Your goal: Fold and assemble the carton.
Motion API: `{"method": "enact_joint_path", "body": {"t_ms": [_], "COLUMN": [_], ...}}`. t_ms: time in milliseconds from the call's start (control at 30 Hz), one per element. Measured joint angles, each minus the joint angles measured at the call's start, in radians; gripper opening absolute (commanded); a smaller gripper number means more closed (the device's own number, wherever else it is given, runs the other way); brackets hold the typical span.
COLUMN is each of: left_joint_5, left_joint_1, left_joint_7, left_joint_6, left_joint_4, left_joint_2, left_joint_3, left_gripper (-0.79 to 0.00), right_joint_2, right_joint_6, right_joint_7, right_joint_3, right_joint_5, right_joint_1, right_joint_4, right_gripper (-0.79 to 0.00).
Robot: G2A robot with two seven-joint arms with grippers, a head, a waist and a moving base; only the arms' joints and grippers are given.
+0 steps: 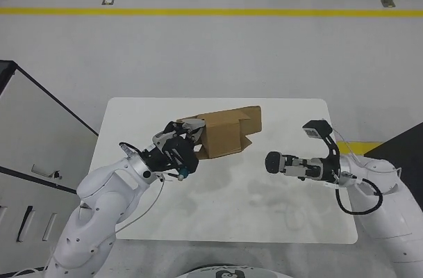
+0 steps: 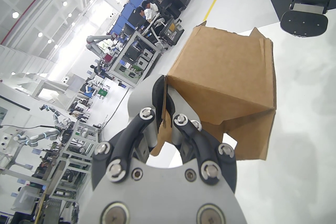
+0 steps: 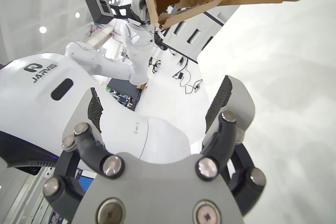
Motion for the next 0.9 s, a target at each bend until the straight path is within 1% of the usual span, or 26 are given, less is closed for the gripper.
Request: {"method": "enact_joint_path", "body": {"t_ms": [100,167,267,333,400,533,600,667,733,900], "left_joint_5": [0.002,-0.005,-0.005,-0.009,-0.003,-0.002,-0.013,-0.014,-0.008,-0.001], "left_joint_1": [0.0,0.002,0.007,0.011,0.011,0.011,0.012,0.01,0.008,0.007], "left_joint_7": [0.0,0.003,0.007,0.01,0.013,0.013,0.016,0.021,0.026,0.039], "left_joint_6": [0.001,0.007,-0.001,-0.01,-0.014,-0.013,-0.012,-0.021,-0.033,-0.042], "left_joint_4": [0.0,0.003,0.003,-0.001,-0.005,-0.005,-0.003,-0.002,-0.003,-0.005], "left_joint_2": [0.0,0.0,0.001,0.002,0.003,0.003,0.003,0.004,0.005,0.007], "left_joint_3": [0.0,0.001,0.0,-0.002,-0.004,-0.004,0.0,0.001,0.003,0.011], "left_gripper": [-0.785,-0.785,-0.785,-0.785,-0.785,-0.785,-0.785,-0.785,-0.785,-0.785], "right_joint_2": [-0.001,-0.005,-0.006,-0.004,-0.004,-0.004,-0.005,-0.008,-0.01,-0.014], "right_joint_6": [0.0,0.031,0.131,0.237,0.281,0.258,0.26,0.277,0.298,0.345], "right_joint_7": [-0.004,-0.018,0.038,0.097,0.109,0.105,0.084,0.05,0.045,0.036], "right_joint_3": [-0.002,-0.019,-0.035,-0.04,-0.038,-0.038,-0.035,-0.028,-0.022,-0.02], "right_joint_5": [-0.023,0.031,0.2,0.286,0.302,0.297,0.309,0.355,0.392,0.425], "right_joint_1": [-0.002,-0.008,0.005,0.024,0.03,0.029,0.029,0.03,0.04,0.071], "right_joint_4": [-0.003,-0.021,-0.022,-0.005,-0.002,-0.003,-0.009,-0.01,-0.003,0.029], "right_gripper": [0.0,0.0,0.0,0.0,0.0,0.0,0.0,0.0,0.0,0.0]}}
